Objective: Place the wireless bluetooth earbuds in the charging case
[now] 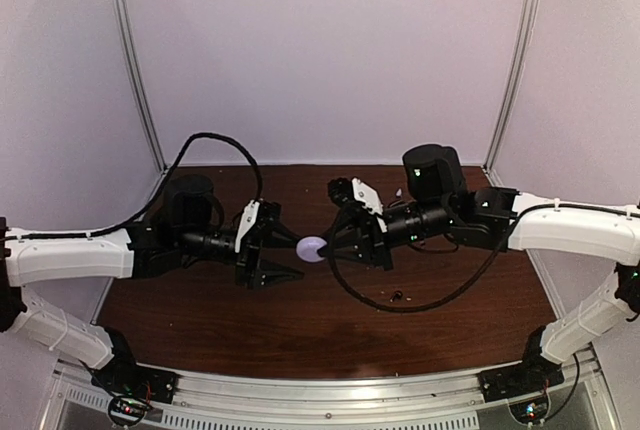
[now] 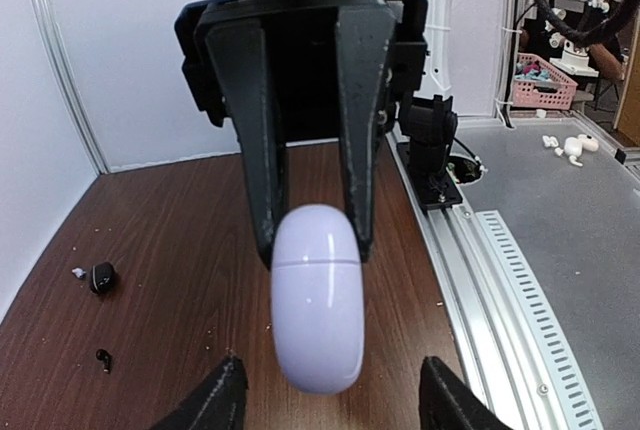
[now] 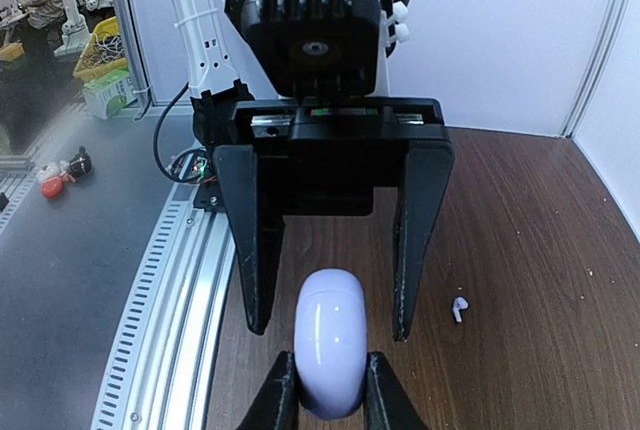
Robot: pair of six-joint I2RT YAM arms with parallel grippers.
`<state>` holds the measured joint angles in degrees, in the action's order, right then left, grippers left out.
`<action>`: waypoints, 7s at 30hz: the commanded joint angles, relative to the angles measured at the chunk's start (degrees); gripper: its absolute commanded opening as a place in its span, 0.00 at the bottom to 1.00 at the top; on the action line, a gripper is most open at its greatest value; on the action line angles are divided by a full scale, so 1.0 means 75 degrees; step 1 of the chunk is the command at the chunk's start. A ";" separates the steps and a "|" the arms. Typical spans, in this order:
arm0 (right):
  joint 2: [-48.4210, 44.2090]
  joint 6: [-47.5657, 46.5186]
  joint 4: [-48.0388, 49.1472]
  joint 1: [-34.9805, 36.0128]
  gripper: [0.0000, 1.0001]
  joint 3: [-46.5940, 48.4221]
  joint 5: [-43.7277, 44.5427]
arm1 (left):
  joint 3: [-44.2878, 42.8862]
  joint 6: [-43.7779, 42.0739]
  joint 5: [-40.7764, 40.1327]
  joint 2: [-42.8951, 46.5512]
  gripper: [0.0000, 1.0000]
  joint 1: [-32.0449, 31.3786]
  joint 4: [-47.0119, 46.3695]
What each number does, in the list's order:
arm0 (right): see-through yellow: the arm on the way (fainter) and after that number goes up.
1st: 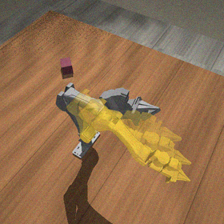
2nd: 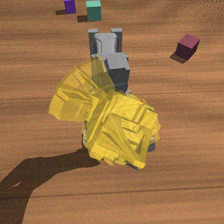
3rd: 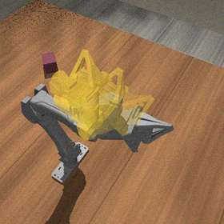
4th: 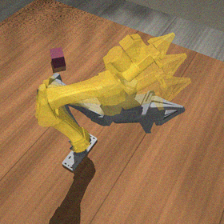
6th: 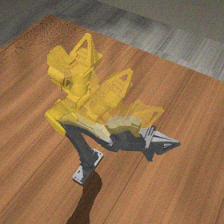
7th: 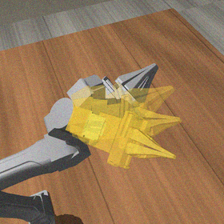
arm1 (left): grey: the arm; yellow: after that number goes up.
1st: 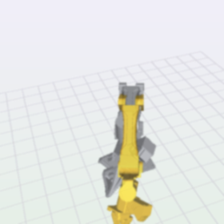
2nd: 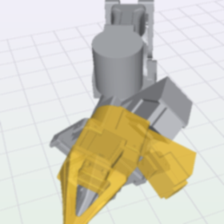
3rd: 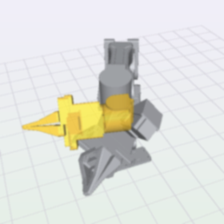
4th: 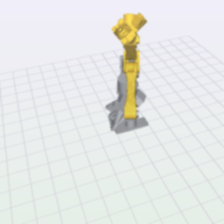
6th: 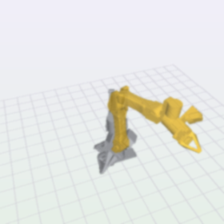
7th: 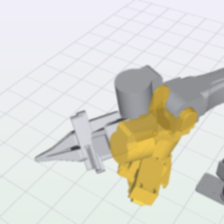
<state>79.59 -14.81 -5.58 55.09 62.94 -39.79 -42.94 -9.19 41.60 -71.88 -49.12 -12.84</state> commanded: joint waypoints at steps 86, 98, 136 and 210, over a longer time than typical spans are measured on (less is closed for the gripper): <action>-0.0103 0.2697 0.2171 -0.2082 0.56 -0.0277 0.0255 | 0.0244 0.0725 -0.0262 0.0094 0.00 -0.0022 -0.1892; 0.2958 0.2990 0.1080 -0.4379 0.57 0.1674 0.3055 | 0.0449 0.1202 -0.0703 0.0236 0.00 0.0231 -0.2534; 0.7699 0.2440 -0.1490 -0.5095 0.46 0.5718 0.4892 | 0.0537 0.0997 -0.0979 0.0402 0.00 0.0245 -0.2185; 0.2682 0.0284 0.1395 -0.0134 0.11 -0.1293 0.2786 | 0.2710 0.1433 -0.2343 0.1519 0.00 0.0495 -0.4200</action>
<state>99.20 -10.20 2.28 52.60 52.73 -20.47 -23.86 3.46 25.17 -61.69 -45.69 -40.88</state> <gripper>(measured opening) 0.131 0.214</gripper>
